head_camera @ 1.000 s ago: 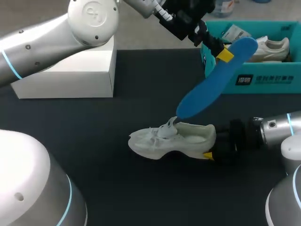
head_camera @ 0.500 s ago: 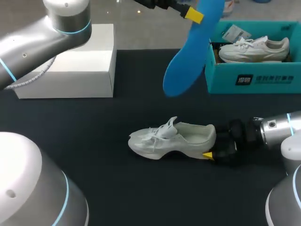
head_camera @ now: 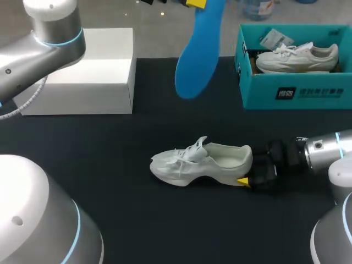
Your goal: Take the shoe out of the shoebox, open the shoe tongue, remove and reinsert the insole, then place the shoe into the shoebox
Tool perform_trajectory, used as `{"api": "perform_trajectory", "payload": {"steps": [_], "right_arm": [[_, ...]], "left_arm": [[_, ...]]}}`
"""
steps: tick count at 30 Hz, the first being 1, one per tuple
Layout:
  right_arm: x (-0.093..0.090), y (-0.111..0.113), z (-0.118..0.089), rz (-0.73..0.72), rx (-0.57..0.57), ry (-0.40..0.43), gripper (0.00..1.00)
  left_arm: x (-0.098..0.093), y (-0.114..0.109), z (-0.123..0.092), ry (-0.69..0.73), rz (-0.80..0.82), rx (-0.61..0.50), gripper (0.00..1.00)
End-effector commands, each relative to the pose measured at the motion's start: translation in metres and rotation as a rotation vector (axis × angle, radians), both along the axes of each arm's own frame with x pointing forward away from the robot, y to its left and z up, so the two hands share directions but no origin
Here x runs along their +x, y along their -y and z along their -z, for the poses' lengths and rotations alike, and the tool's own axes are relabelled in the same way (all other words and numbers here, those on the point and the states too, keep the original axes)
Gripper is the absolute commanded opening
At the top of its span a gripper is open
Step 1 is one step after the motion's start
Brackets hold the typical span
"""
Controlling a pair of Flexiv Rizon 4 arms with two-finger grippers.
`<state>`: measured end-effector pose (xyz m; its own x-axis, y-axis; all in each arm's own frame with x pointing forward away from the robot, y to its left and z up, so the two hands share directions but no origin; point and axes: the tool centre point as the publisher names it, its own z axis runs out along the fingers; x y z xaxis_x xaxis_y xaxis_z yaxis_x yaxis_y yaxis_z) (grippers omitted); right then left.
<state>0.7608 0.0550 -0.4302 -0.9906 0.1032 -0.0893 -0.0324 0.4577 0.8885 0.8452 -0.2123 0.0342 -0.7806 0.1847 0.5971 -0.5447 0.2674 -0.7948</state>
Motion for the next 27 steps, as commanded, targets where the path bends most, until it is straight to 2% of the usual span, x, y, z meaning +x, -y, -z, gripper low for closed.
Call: {"api": "perform_trajectory", "payload": {"steps": [1,7,18,19,20,21,27], "right_arm": [[0.001,-0.002,0.004,0.001,-0.004,-0.001,0.00],[0.001,-0.002,0.004,0.001,-0.004,-0.001,0.00],[0.001,-0.002,0.004,0.001,-0.004,-0.001,0.02],[0.001,-0.002,0.004,0.001,-0.004,-0.001,0.38],[0.001,-0.002,0.004,0.001,-0.004,-0.001,0.89],[0.001,-0.002,0.004,0.001,-0.004,-0.001,1.00],[-0.007,0.013,-0.009,0.016,0.000,0.023,1.00]], "left_arm": [[0.001,-0.013,0.003,-0.019,-0.020,-0.026,0.00],[0.002,-0.018,0.000,-0.047,0.010,-0.049,0.00],[-0.007,-0.011,-0.004,-0.064,-0.005,-0.089,0.00],[-0.007,-0.011,-0.004,-0.064,-0.005,-0.089,0.00],[-0.007,-0.011,-0.004,-0.064,-0.005,-0.089,0.00],[-0.007,-0.011,-0.004,-0.064,-0.005,-0.089,0.00],[-0.007,-0.011,-0.004,-0.064,-0.005,-0.089,0.00]]}}
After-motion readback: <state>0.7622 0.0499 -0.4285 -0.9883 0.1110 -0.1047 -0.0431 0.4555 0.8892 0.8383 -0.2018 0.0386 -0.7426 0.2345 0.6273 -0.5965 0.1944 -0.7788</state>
